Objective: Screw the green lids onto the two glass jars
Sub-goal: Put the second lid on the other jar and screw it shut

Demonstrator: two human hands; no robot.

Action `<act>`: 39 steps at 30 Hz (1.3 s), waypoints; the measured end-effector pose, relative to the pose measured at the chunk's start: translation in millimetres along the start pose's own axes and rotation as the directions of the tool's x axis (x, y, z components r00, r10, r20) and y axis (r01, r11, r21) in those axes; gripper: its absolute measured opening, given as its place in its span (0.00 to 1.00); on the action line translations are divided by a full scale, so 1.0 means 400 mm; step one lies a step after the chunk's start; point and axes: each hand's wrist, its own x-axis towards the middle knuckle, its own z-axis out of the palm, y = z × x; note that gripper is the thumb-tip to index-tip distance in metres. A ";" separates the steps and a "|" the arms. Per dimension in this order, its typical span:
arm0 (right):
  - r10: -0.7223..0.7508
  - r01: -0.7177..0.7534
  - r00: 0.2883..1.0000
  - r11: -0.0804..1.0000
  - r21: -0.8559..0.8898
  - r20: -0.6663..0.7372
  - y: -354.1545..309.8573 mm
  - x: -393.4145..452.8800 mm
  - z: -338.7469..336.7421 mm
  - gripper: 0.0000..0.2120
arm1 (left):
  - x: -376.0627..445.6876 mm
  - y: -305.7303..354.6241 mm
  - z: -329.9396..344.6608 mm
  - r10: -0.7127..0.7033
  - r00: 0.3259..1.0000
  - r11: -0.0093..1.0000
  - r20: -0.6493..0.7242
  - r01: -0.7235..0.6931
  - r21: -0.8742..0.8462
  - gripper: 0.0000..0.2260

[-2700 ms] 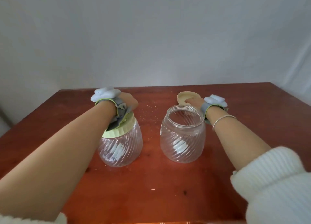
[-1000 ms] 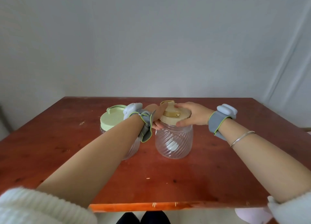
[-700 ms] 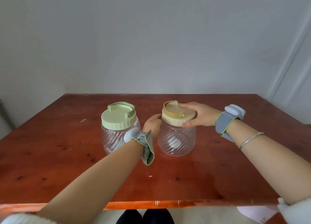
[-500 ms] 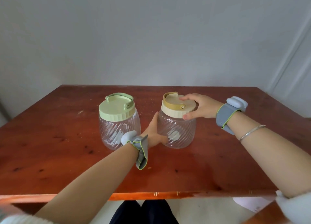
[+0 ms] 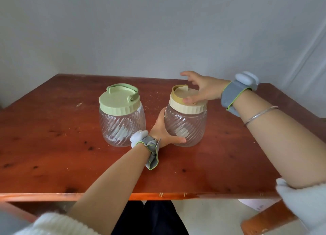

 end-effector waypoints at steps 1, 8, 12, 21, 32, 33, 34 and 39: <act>0.009 -0.007 0.999 0.999 -0.047 0.038 -0.011 0.011 0.002 0.42 | 0.001 -0.002 -0.001 0.000 1.000 1.000 -0.002 0.000 0.009 0.56; 0.009 0.025 0.983 0.983 -0.181 0.184 -0.028 0.028 -0.008 0.39 | -0.004 -0.001 -0.003 -0.019 1.000 1.000 0.005 0.019 0.018 0.56; -0.003 0.043 0.974 0.984 -0.171 0.227 -0.026 0.020 -0.017 0.42 | -0.004 0.003 -0.004 -0.020 1.000 0.999 -0.009 0.020 0.043 0.54; 0.181 -0.182 0.983 0.924 -0.335 -0.035 -0.055 0.022 0.038 0.40 | -0.018 0.013 -0.001 -0.033 0.999 0.999 -0.012 0.033 0.039 0.53; 0.522 -0.484 0.853 0.784 -0.389 -0.008 -0.114 -0.003 -0.009 0.41 | -0.040 0.041 0.005 -0.043 0.999 0.998 0.015 0.043 0.035 0.51; 0.527 -0.485 0.850 0.764 -0.426 -0.022 -0.111 -0.003 -0.014 0.42 | -0.037 0.041 0.002 -0.040 0.999 0.998 0.011 0.040 0.039 0.50; 0.512 -0.477 0.858 0.758 -0.445 -0.047 -0.102 0.005 -0.016 0.42 | -0.039 0.042 0.004 -0.038 0.999 0.999 0.009 0.038 0.038 0.50; 0.112 -0.172 0.982 0.852 -0.495 -0.149 -0.085 0.023 -0.014 0.31 | -0.035 0.043 0.001 -0.043 0.999 0.998 -0.002 0.043 0.041 0.50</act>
